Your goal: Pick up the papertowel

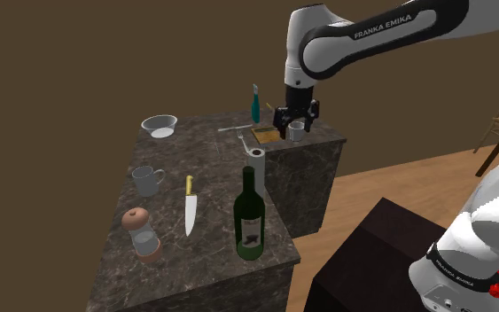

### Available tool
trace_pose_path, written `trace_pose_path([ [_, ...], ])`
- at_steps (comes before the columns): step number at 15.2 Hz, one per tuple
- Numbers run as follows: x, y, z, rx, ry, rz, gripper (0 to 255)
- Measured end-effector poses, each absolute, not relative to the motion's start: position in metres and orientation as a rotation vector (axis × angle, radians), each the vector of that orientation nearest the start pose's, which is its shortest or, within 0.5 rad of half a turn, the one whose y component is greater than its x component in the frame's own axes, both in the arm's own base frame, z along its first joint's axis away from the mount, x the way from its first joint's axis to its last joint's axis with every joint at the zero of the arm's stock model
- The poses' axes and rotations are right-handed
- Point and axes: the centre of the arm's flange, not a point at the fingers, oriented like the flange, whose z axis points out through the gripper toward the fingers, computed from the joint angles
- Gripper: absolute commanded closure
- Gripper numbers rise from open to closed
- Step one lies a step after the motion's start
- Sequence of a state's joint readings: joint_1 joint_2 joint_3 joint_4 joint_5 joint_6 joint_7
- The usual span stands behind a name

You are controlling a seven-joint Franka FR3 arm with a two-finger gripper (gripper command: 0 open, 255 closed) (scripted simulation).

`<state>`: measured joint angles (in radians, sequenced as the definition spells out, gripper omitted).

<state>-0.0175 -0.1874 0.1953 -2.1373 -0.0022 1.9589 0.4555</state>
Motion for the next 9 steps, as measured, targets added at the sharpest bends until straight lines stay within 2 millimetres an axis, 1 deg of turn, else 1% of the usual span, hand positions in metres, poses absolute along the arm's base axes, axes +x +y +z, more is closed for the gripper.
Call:
trace_pose_path([
  [2, 0.513, 0.101, 0.475, -3.136, 0.496, -0.029, 0],
  [7, 0.564, 0.122, 0.438, -3.110, 0.627, -0.030, 0],
  [9, 0.588, 0.131, 0.429, -3.098, 0.679, -0.030, 0],
])
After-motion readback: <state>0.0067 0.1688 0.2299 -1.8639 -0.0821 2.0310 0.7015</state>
